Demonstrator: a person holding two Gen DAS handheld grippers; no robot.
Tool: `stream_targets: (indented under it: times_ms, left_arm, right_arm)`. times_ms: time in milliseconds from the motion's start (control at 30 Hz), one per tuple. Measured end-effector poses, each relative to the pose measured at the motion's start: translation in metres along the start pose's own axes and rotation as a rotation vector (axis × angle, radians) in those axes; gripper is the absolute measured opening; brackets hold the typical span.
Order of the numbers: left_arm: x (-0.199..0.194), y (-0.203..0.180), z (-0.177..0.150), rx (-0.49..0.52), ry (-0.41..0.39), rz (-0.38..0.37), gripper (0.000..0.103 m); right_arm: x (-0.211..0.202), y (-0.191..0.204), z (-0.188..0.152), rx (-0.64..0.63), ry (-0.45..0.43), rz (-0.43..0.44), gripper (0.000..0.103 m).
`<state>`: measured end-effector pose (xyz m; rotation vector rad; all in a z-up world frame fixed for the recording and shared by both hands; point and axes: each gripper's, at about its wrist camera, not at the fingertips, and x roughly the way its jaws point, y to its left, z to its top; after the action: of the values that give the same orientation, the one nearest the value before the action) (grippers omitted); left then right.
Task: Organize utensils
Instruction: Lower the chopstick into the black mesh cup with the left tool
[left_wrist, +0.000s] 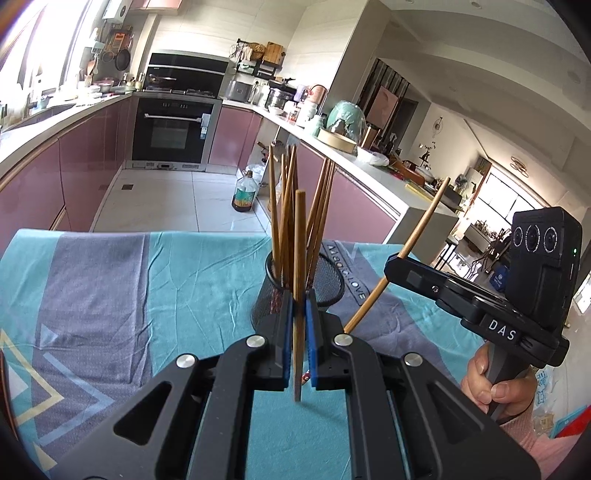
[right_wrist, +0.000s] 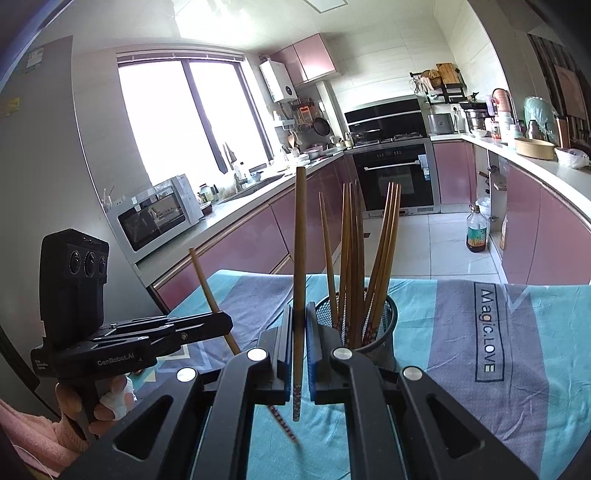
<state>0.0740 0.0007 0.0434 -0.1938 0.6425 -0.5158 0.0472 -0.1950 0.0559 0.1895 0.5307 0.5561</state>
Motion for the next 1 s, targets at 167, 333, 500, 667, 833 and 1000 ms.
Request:
stream_targets:
  times_ms: [167, 333, 500, 667, 833, 1000]
  left_arm:
    - [-0.009, -0.003, 0.012, 0.009, -0.032, -0.006, 0.007]
    - [-0.015, -0.006, 0.025, 0.024, -0.065, -0.011, 0.007]
    - [-0.022, -0.009, 0.039, 0.036, -0.100, -0.011, 0.007]
    - [-0.027, -0.013, 0.057, 0.045, -0.137, -0.018, 0.007]
    - [-0.033, -0.019, 0.071, 0.060, -0.182, -0.017, 0.007]
    - [-0.032, -0.022, 0.082, 0.055, -0.202, -0.017, 0.007]
  right_arm:
    - [-0.005, 0.003, 0.010, -0.019, -0.022, -0.009, 0.005]
    - [-0.008, 0.005, 0.019, -0.034, -0.045, -0.015, 0.005]
    - [-0.013, 0.008, 0.030, -0.049, -0.072, -0.020, 0.005]
    - [-0.017, 0.009, 0.043, -0.058, -0.103, -0.033, 0.005]
    - [-0.021, 0.006, 0.055, -0.059, -0.141, -0.046, 0.005]
    - [-0.021, 0.001, 0.061, -0.056, -0.162, -0.070, 0.005]
